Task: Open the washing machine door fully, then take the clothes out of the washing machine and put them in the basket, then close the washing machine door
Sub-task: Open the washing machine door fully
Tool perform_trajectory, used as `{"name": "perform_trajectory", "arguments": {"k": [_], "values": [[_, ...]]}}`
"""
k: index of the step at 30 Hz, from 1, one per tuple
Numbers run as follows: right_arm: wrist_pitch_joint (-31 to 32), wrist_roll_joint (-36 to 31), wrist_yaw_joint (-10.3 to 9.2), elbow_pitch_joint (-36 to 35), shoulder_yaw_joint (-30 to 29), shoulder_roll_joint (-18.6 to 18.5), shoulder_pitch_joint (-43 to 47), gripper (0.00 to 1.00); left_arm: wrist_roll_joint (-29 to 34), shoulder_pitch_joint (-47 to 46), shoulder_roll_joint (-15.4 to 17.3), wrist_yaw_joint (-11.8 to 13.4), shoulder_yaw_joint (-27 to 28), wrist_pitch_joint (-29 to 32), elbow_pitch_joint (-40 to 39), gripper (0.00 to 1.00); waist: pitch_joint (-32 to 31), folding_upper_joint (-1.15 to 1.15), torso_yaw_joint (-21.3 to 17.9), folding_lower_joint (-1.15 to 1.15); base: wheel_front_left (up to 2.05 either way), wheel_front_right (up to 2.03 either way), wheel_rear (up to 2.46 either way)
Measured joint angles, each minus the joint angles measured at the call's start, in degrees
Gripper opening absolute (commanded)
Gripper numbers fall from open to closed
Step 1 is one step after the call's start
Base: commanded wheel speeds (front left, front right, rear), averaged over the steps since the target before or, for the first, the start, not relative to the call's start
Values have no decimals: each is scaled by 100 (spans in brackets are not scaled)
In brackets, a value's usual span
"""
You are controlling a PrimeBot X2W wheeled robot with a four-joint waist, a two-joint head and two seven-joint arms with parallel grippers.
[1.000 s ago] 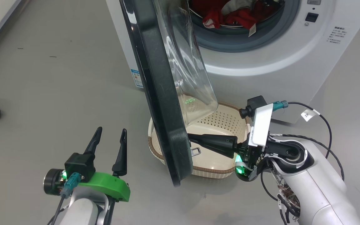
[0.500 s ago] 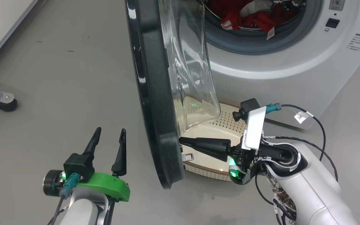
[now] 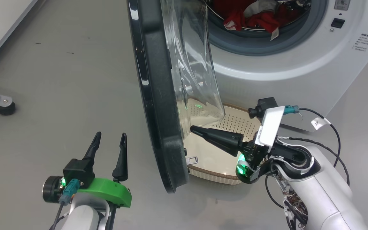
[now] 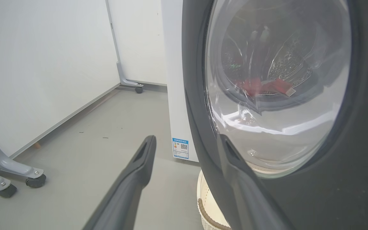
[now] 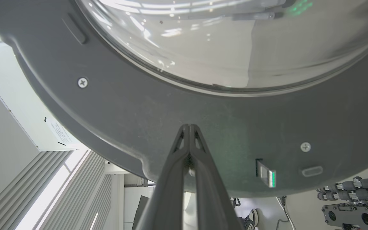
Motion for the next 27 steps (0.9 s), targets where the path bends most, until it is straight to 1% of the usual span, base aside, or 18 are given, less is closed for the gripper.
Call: {"name": "perform_trajectory", "arguments": {"k": [6, 13, 15, 16, 20, 23, 27], "values": [[-370, 160, 0, -154, -438, 7, 219, 0, 1, 19, 2, 26, 100, 0, -40, 100, -4, 0, -115, 0, 0, 0, 0], [-1051, 88, 0, -490, -1292, 11, 594, 0, 2, 23, 0, 26, 122, 0, -40, 100, -23, 0, -258, 0, 0, 0, 0], [-1261, -46, 0, -557, -1480, 2, 700, 63, 2, 24, 1, 26, 129, 0, -38, 100, -21, 0, -281, 0, 0, 0, 0], [-1359, -131, 0, -592, -1549, -4, 758, 100, 2, 26, 0, 26, 143, 0, -41, 100, -17, 0, -295, 0, 0, 0, 0], [-1828, -479, 0, -694, -1858, -77, 1013, 100, 2, 26, 1, 26, 147, 0, -40, 100, -6, 0, -341, 0, 0, 0, 0], [-2160, -847, 0, -713, -1941, -149, 1252, 100, 2, 27, 1, 26, 148, 0, -37, 100, -8, 0, -365, 0, 0, 0, 0], [-2719, -1533, 0, -749, -2023, -244, 1550, 100, 2, 32, 1, 26, 168, 0, -23, 100, -16, 0, -387, 0, 0, 0, 0]]}}
